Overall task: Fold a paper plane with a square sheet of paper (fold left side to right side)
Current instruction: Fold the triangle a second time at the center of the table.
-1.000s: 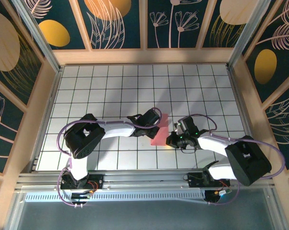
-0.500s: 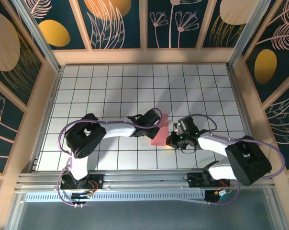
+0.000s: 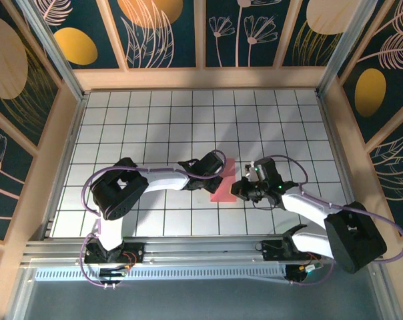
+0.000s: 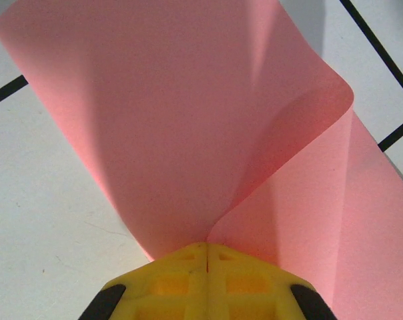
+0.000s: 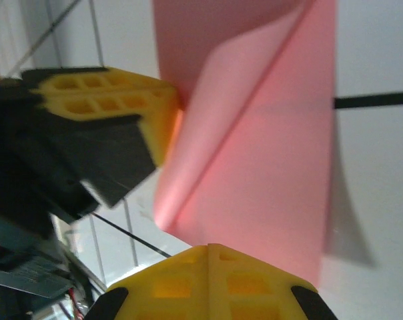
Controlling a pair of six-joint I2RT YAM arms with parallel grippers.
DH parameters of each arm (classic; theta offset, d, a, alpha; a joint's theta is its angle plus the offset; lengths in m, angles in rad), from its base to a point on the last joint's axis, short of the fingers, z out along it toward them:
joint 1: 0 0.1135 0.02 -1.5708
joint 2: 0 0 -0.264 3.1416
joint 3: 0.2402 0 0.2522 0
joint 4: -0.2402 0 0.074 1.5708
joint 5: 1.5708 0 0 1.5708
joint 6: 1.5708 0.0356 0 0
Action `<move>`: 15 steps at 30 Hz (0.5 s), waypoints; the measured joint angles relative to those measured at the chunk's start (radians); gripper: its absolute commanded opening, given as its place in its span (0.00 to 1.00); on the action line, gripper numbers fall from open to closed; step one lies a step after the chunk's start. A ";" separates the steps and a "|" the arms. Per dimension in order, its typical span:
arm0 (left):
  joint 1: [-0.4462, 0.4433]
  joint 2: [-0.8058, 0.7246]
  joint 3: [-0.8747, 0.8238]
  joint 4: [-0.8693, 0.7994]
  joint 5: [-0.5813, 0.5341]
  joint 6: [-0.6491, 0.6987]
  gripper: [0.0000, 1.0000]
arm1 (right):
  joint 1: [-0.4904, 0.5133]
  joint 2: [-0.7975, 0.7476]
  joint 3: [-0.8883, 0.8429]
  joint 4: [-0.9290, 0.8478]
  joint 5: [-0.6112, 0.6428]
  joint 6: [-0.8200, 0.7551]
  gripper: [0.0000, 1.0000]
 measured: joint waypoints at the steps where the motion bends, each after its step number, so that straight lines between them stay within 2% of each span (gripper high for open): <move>1: 0.000 0.000 0.000 0.000 0.000 0.000 0.00 | 0.000 0.004 -0.001 0.027 -0.006 0.015 0.00; 8: 0.000 0.000 0.000 0.000 0.003 0.000 0.00 | 0.000 0.096 -0.001 0.194 -0.014 0.079 0.00; 15: 0.000 0.000 0.000 0.000 0.003 0.000 0.00 | 0.002 0.209 0.018 0.278 -0.014 0.101 0.00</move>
